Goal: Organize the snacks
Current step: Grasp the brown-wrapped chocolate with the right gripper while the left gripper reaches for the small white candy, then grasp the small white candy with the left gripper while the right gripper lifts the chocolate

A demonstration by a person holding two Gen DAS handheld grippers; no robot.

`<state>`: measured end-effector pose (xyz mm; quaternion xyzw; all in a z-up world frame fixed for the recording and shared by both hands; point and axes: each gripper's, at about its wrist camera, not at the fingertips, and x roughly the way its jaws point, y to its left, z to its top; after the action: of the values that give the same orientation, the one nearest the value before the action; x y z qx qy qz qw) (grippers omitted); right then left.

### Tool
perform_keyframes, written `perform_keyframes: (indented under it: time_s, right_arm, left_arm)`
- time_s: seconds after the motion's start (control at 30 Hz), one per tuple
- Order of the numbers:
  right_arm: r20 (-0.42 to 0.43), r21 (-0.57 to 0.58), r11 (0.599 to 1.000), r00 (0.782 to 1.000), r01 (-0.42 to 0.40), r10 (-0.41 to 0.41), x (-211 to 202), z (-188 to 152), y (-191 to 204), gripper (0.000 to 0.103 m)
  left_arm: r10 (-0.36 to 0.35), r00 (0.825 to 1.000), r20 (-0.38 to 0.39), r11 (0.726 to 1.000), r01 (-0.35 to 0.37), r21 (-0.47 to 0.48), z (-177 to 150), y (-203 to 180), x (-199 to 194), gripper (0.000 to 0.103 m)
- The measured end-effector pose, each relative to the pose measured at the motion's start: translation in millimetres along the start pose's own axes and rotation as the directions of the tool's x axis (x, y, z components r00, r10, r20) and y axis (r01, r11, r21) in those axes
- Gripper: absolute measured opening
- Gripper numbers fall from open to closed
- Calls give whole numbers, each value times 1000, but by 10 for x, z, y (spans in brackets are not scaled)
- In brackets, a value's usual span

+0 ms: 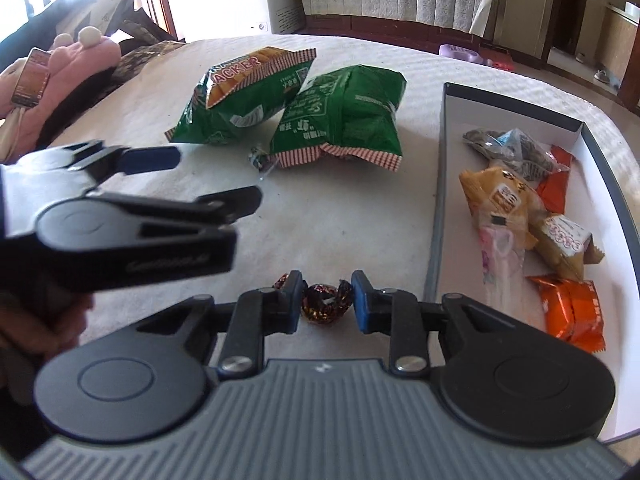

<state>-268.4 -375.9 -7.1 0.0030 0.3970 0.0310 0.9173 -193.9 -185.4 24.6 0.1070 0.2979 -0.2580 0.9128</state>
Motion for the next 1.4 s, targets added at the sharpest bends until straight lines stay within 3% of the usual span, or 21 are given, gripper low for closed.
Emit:
perform_keyframes:
  time_s: [0.13,0.23,0.3,0.37,0.5,0.7,0.87,1.0,1.07,1.13,1.4]
  right_arm:
    - [-3,-17,1000,1000,3,-3,2,2,5,29]
    - [-6,-28,1000,1000,7,-7,9,13,15,30]
    - [-6,-34,999,1000,8,-8,10,21,16,30]
    - [-4,-39,999,1000,8,-8,2,17,19,30]
    - [0,-47,999,1000,10,-10,-16,14,34,30]
    - [22,-57,998,1000,5,-4,-67,4,58,30]
    - [26,-74,997,1000,-12,14,-71,-4,93,29]
    - [-39,-164,986,999,-31,25,-2,-61,196,38]
    - [-19,-261,965,1000,-1,-4,-44,-108,297,47]
    - [-3,-311,950,1000,10,-11,-66,-150,330,47]
    - [-17,-229,973,1000,-18,14,-15,-89,228,46]
  left_arm:
    - [-13,999,-35,1000,13,0,72,13,271,85]
    - [-64,997,-53,997,61,-52,133,116,412,80]
    - [-57,998,-40,998,55,-37,156,134,434,57]
    - [-54,998,-37,998,53,-30,161,127,429,43]
    - [-62,998,-32,998,61,-25,106,105,353,35]
    - [-82,996,-30,996,81,-27,12,82,155,33]
    - [-68,997,-30,995,70,65,44,-21,-31,33]
    - [-36,997,-61,986,45,160,-3,-69,-80,33]
    - [-44,996,-77,987,56,152,-32,-42,-83,34]
    - [-44,995,-84,990,55,128,-54,-18,-53,34]
    - [-75,994,-78,992,82,95,-120,47,-4,37]
